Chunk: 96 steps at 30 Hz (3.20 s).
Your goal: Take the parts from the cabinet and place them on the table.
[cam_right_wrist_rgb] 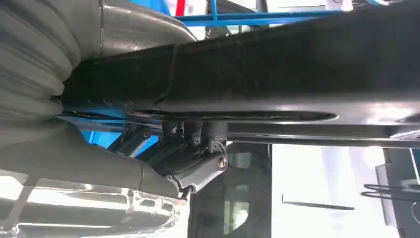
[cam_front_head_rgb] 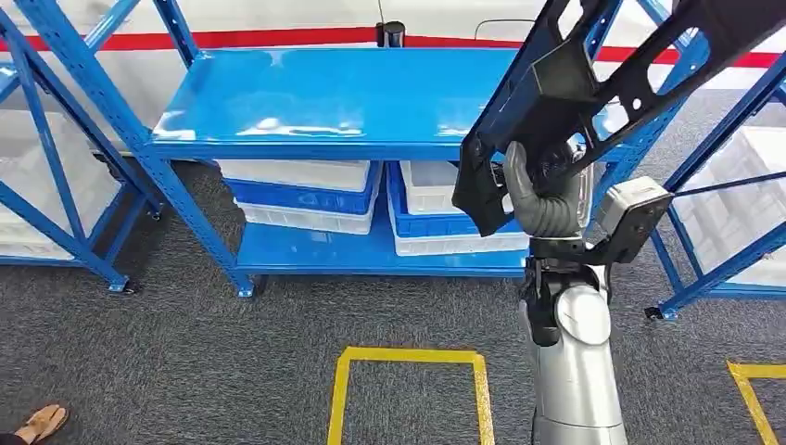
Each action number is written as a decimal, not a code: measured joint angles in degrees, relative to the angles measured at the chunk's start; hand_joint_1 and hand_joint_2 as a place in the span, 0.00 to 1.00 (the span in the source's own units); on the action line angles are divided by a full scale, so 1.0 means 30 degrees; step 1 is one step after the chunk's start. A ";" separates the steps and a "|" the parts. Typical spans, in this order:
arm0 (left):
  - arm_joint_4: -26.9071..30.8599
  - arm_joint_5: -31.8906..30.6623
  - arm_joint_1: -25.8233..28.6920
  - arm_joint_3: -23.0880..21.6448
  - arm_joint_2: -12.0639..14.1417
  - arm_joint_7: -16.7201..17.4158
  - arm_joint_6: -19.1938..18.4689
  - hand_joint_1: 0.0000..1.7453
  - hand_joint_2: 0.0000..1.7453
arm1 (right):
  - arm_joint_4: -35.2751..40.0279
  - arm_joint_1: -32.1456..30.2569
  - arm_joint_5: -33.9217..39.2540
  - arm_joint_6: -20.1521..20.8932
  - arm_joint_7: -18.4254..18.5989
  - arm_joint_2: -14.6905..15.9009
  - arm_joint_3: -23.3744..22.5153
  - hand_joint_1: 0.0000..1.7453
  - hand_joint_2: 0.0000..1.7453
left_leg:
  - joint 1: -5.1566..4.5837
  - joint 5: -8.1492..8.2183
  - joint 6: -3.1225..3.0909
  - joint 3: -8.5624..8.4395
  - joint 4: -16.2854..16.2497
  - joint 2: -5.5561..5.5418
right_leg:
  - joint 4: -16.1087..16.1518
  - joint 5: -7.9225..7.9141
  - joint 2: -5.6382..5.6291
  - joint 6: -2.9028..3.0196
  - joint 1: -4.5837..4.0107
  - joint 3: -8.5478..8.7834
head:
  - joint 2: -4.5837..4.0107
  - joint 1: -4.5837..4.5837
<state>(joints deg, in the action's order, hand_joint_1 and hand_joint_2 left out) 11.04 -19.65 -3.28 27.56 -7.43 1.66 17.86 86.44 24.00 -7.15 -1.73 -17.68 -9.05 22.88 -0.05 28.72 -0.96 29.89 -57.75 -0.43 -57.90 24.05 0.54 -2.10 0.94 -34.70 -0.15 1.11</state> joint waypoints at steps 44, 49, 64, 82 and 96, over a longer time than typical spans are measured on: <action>0.0015 -0.0444 -0.0554 0.0327 0.0269 -0.0845 -0.1173 0.00 1.00 | -0.6330 0.5184 -0.0546 -0.1368 -0.0590 -0.0349 -0.1719 1.00 1.00 | 0.0096 -0.2567 0.0045 0.2831 -0.0252 0.0195 | -0.0088 0.2013 -0.0286 -0.0699 0.0151 0.1736 | -0.0007 -0.0248; 0.0000 -0.0655 -0.0484 0.0328 0.0277 -0.0787 -0.1318 0.00 1.00 | -0.6834 0.5275 -0.0364 -0.1405 -0.1013 -0.0437 -0.1712 1.00 1.00 | 0.0273 -0.0275 0.0412 0.3722 -0.1933 0.0138 | -0.0225 0.1016 -0.0118 0.0605 0.0324 0.0696 | 0.0000 -0.0190; -0.0015 -0.0786 -0.0520 0.0335 0.0305 -0.0699 -0.1333 0.00 1.00 | -0.7569 0.5169 -0.0058 -0.1492 -0.1539 -0.0256 -0.1851 1.00 1.00 | 0.0054 -0.0265 -0.0767 0.0255 0.0197 0.0171 | -0.0956 -0.0067 -0.0112 0.0045 0.0123 -0.2530 | 0.0000 -0.0238; -0.0029 -0.0779 -0.0310 0.0364 0.0306 -0.0801 -0.1326 0.00 1.00 | -0.8422 0.5162 0.0409 -0.1813 -0.2244 -0.0430 -0.1851 1.00 1.00 | 0.0257 0.1288 0.0581 0.4423 -0.4693 0.0089 | 0.0575 0.0474 -0.0050 0.1051 -0.0067 0.1013 | 0.0000 -0.0073; -0.0007 -0.0983 -0.0461 0.0364 0.0342 -0.1451 -0.1398 0.00 1.00 | -0.8327 0.4960 0.0197 -0.2017 -0.2201 -0.0233 -0.2004 1.00 1.00 | 0.0211 -0.0626 -0.0642 0.0582 0.0289 0.0205 | -0.2586 0.1236 -0.0051 0.0301 0.0059 -0.2680 | -0.0007 -0.0270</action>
<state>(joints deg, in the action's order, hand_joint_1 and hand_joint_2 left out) 11.02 -22.60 -4.66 28.65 -6.40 -2.69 13.66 61.46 38.88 -6.56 -7.78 -24.28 -9.75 16.87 0.58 26.85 -2.89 31.64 -56.88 0.18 -65.66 27.76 0.39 -1.20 1.12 -42.74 -0.17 0.31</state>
